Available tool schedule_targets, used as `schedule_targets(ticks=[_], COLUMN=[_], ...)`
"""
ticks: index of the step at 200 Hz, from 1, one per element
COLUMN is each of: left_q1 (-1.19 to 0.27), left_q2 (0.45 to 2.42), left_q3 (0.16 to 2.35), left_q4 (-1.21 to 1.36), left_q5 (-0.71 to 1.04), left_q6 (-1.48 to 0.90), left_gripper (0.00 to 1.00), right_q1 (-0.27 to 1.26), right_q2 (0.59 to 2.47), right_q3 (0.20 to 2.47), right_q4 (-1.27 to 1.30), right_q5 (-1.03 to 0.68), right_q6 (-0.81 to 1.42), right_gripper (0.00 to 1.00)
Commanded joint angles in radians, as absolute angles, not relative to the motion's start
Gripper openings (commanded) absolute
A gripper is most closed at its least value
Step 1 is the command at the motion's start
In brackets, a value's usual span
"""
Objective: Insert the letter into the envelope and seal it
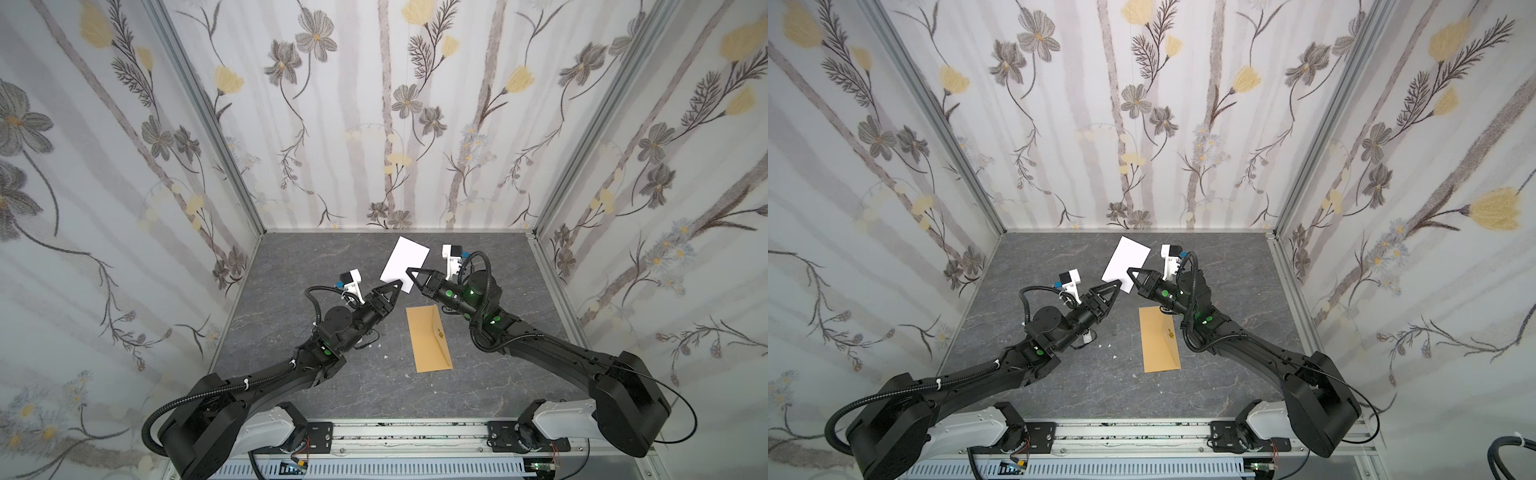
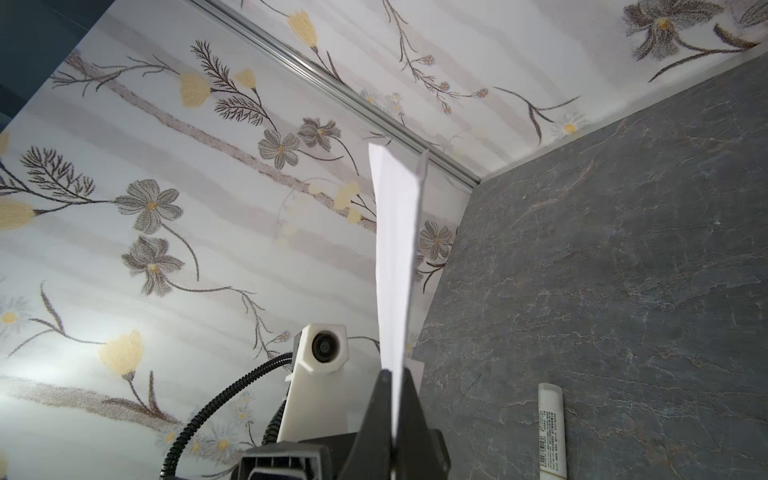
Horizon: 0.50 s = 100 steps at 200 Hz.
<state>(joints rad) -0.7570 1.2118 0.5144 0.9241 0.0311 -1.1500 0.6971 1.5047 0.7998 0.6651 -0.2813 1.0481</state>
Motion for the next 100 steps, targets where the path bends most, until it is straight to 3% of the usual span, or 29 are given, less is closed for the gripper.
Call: schedule_targets(ticks=[1,19,43,68,77,100], left_q1=[-0.758,-0.758,-0.757,-0.755,-0.753,-0.728], left_q2=[1.246,1.254,1.285,1.279,1.276,1.279], left_q3=[0.551,0.572,0.580,0.572,0.572,0.581], left_q4=[1.036,1.046,1.054,1.056,1.054,1.049], left_q5=[0.032,0.036,0.042,0.033,0.035,0.091], left_q6=[-1.123,-1.123,-1.118,-1.110,-1.104,-1.090], left_gripper=[0.52,0.49,0.37,0.10,0.00,0.00], right_q1=[0.705,0.710,0.712,0.712,0.712,0.703], right_q2=[1.519,1.528,1.527,1.529,1.531,1.516], right_q3=[0.807,0.814,0.813,0.814,0.812,0.793], right_q4=[0.733,0.737,0.747,0.756,0.763,0.778], right_q5=[-0.282,-0.287,-0.284,-0.291,-0.297,-0.321], right_q6=[1.072,1.072,1.070,1.068,1.068,1.060], right_gripper=[0.00,0.00,0.00,0.00,0.10,0.35])
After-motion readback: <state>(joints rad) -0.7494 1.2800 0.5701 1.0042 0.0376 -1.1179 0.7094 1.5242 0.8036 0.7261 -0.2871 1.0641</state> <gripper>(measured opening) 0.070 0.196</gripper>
